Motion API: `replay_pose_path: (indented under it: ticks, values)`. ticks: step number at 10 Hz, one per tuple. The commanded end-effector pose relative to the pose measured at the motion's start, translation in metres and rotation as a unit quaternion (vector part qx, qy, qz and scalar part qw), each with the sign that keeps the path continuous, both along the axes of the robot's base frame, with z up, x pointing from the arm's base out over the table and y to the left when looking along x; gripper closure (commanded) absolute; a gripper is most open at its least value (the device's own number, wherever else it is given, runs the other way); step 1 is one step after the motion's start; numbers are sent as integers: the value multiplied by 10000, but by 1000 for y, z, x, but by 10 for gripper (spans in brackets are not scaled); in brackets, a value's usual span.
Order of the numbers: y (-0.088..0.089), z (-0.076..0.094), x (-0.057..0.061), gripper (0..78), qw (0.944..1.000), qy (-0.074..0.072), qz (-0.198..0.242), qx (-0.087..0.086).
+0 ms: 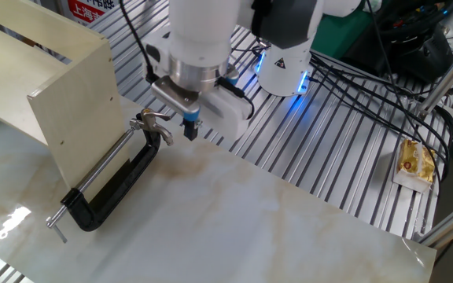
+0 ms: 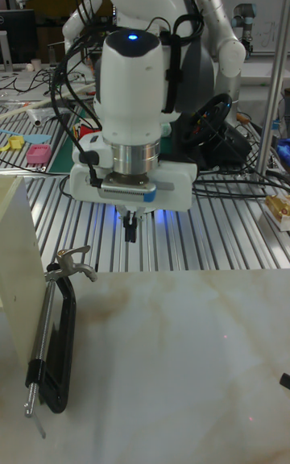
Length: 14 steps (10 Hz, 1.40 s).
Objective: Turn on the water tap
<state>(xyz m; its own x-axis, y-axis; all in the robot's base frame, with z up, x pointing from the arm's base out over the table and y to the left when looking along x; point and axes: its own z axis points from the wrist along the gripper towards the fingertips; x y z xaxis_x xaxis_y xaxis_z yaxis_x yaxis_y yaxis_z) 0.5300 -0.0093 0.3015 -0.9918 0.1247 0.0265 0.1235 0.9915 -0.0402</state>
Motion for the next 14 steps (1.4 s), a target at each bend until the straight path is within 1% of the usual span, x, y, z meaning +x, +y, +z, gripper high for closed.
replay_pose_path:
  ticks: [1,2,3,4,5,6,7,8,9,10,11,12,13,14]
  values:
    - [-18,-15,-29,776,9986,-162,-503,42]
    - [-22,-14,-36,776,9981,-135,-604,8]
    - [-23,-9,-42,776,9965,-46,-837,3]
    - [-23,-6,-44,776,9950,-5,-996,6]
    - [-23,-4,-47,776,9899,-27,-1418,-68]
    - [-23,-4,-47,776,9888,-46,-1487,-97]
    - [-27,-6,-46,776,9840,-70,-1762,-261]
    - [-28,-7,-45,776,9836,-78,-1773,-312]
    - [-32,-12,-41,776,9809,-145,-1844,-595]
    - [-34,-15,-36,776,9786,-170,-1928,-704]
    - [-37,-16,-30,776,9775,-172,-1972,-723]
    - [-38,-16,-29,776,9774,-173,-1980,-722]
    - [-50,-22,-25,776,9778,-165,-1977,-679]
    - [-54,-26,-23,776,9775,-169,-2007,-624]
